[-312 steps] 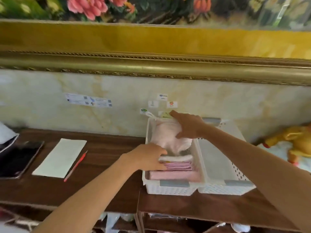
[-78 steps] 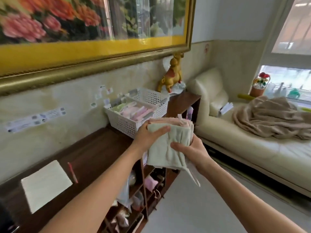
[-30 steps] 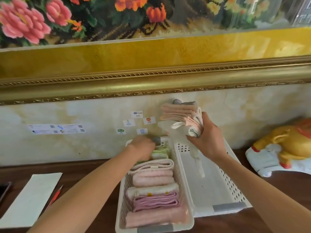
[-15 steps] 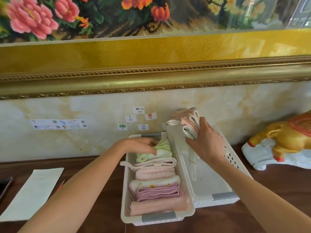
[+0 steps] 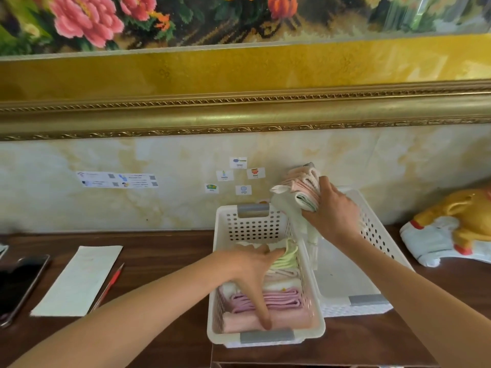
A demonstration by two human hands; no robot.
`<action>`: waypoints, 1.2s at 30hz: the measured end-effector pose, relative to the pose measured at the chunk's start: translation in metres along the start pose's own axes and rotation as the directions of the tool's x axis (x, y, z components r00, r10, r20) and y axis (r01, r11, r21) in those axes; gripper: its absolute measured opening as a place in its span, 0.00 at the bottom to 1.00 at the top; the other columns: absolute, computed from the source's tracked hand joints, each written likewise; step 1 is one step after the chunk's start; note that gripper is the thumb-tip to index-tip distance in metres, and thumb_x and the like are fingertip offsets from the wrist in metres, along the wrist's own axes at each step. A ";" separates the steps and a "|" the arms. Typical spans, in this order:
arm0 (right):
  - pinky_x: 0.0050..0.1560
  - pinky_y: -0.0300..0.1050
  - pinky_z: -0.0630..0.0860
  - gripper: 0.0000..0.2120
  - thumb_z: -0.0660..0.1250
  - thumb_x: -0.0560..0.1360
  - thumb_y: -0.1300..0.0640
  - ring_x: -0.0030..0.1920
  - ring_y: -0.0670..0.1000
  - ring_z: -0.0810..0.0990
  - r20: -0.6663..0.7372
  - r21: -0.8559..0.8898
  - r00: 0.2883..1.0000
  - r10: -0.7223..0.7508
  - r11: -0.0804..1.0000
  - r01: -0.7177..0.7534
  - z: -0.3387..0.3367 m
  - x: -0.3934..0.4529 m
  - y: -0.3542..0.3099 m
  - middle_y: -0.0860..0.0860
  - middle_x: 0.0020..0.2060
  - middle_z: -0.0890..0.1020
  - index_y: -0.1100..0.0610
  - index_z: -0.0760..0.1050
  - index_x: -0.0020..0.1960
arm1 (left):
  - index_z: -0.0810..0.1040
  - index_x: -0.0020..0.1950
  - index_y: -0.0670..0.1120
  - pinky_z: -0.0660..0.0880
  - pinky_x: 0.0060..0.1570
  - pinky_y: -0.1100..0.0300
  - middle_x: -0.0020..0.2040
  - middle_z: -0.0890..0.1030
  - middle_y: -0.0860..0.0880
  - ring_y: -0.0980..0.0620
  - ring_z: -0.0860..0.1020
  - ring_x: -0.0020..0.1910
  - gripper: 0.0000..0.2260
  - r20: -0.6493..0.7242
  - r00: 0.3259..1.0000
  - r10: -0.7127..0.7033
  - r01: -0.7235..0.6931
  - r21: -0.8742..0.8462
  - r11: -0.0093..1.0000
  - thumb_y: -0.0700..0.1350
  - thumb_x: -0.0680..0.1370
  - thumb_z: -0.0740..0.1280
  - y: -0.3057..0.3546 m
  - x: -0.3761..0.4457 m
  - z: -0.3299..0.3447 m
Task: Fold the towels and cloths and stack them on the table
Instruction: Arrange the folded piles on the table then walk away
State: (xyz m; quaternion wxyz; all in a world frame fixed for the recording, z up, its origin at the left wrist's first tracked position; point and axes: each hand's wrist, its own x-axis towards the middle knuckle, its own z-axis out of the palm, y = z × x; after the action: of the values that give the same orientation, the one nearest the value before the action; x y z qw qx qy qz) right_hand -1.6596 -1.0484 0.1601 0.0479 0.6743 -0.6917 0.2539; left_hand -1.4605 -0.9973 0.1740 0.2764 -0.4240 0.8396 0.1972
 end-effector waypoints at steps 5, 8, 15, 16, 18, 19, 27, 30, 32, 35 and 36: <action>0.35 0.42 0.64 0.26 0.71 0.69 0.45 0.36 0.54 0.76 -0.029 -0.015 0.999 -0.046 0.999 0.046 0.006 0.001 -0.002 0.51 0.44 0.79 0.56 0.65 0.59 | 0.33 0.76 0.59 0.53 0.74 0.44 0.79 0.42 0.53 0.47 0.45 0.77 0.60 0.002 1.000 -0.027 0.027 -0.042 0.999 0.74 0.59 0.71 -0.003 -0.010 0.005; 0.37 0.43 0.64 0.29 0.71 0.69 0.45 0.39 0.55 0.77 -0.029 -0.027 0.998 -0.063 0.998 0.062 0.005 -0.002 -0.005 0.51 0.45 0.78 0.57 0.65 0.63 | 0.31 0.75 0.57 0.47 0.74 0.42 0.78 0.39 0.52 0.47 0.41 0.77 0.61 -0.001 1.000 -0.029 0.029 -0.002 1.000 0.74 0.59 0.70 0.003 -0.020 0.005; 0.45 0.50 0.74 0.31 0.70 0.69 0.48 0.45 0.58 0.80 -0.055 -0.021 0.996 -0.076 0.997 0.075 0.000 -0.002 -0.017 0.54 0.47 0.79 0.58 0.65 0.67 | 0.26 0.73 0.55 0.46 0.74 0.40 0.78 0.38 0.47 0.43 0.43 0.78 0.64 0.024 0.999 -0.030 0.027 0.125 0.992 0.68 0.61 0.75 0.023 -0.022 0.015; 0.45 0.49 0.74 0.30 0.70 0.69 0.48 0.45 0.58 0.80 -0.063 -0.037 0.994 -0.089 0.996 0.087 -0.001 -0.003 -0.018 0.54 0.47 0.79 0.58 0.65 0.67 | 0.28 0.74 0.55 0.49 0.74 0.41 0.79 0.40 0.47 0.43 0.46 0.78 0.63 0.012 1.000 -0.022 0.020 0.129 0.991 0.67 0.62 0.75 0.024 -0.021 0.016; 0.41 0.46 0.70 0.27 0.70 0.69 0.49 0.42 0.58 0.80 -0.118 -0.048 0.982 -0.149 0.988 0.144 -0.002 -0.003 -0.020 0.54 0.45 0.80 0.58 0.68 0.64 | 0.31 0.76 0.54 0.53 0.73 0.43 0.79 0.43 0.47 0.43 0.50 0.77 0.61 -0.001 1.000 -0.011 0.012 0.140 0.990 0.67 0.62 0.74 0.024 -0.020 0.016; 0.40 0.45 0.68 0.25 0.71 0.68 0.51 0.40 0.58 0.80 -0.168 -0.050 0.966 -0.195 0.981 0.189 -0.004 -0.004 -0.021 0.54 0.43 0.80 0.58 0.70 0.62 | 0.32 0.76 0.54 0.53 0.73 0.44 0.79 0.44 0.47 0.43 0.51 0.77 0.61 0.001 1.000 -0.005 0.005 0.148 0.989 0.68 0.61 0.74 0.023 -0.020 0.017; 0.40 0.46 0.76 0.21 0.66 0.69 0.65 0.45 0.55 0.79 -0.360 -0.238 0.688 -0.630 0.775 0.585 0.005 -0.018 -0.061 0.53 0.50 0.80 0.57 0.71 0.61 | 0.36 0.77 0.56 0.65 0.66 0.52 0.79 0.50 0.47 0.44 0.62 0.73 0.58 -0.104 0.992 0.078 -0.065 0.123 0.990 0.68 0.63 0.73 0.023 -0.024 0.031; 0.44 0.46 0.76 0.24 0.70 0.64 0.60 0.44 0.54 0.79 -0.115 -0.280 0.674 -0.730 0.675 0.683 0.024 -0.038 -0.058 0.53 0.48 0.80 0.57 0.75 0.60 | 0.37 0.78 0.55 0.61 0.72 0.53 0.79 0.48 0.49 0.47 0.56 0.76 0.56 -0.173 0.980 0.102 -0.088 0.090 0.992 0.66 0.65 0.73 0.022 -0.028 0.037; 0.47 0.48 0.76 0.27 0.71 0.63 0.59 0.47 0.56 0.80 0.121 -0.218 0.708 -0.696 0.677 0.703 0.027 -0.045 -0.060 0.54 0.50 0.80 0.58 0.73 0.62 | 0.39 0.78 0.55 0.58 0.73 0.53 0.79 0.49 0.50 0.48 0.55 0.76 0.55 -0.214 0.970 0.113 -0.099 0.074 0.992 0.66 0.65 0.73 0.019 -0.030 0.039; 0.58 0.49 0.72 0.31 0.70 0.68 0.58 0.58 0.57 0.76 0.407 -0.078 0.702 -0.585 0.743 0.664 0.020 -0.042 -0.067 0.54 0.59 0.74 0.58 0.63 0.68 | 0.40 0.78 0.55 0.59 0.71 0.54 0.79 0.50 0.51 0.49 0.56 0.75 0.54 -0.243 0.964 0.107 -0.093 0.068 0.993 0.66 0.65 0.72 0.015 -0.032 0.043; 0.59 0.48 0.71 0.31 0.71 0.68 0.58 0.58 0.56 0.75 0.445 -0.041 0.692 -0.568 0.760 0.649 0.017 -0.041 -0.069 0.53 0.59 0.74 0.57 0.62 0.68 | 0.39 0.78 0.55 0.59 0.70 0.55 0.79 0.50 0.51 0.49 0.56 0.75 0.54 -0.248 0.963 0.102 -0.088 0.066 0.994 0.66 0.65 0.72 0.014 -0.034 0.045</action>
State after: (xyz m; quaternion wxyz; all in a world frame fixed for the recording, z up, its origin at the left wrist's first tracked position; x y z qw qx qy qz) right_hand -1.5851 -1.0153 0.1483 0.0504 0.8950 -0.4432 0.0085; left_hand -1.4426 -0.9436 0.1623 0.1698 -0.3970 0.8922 0.1321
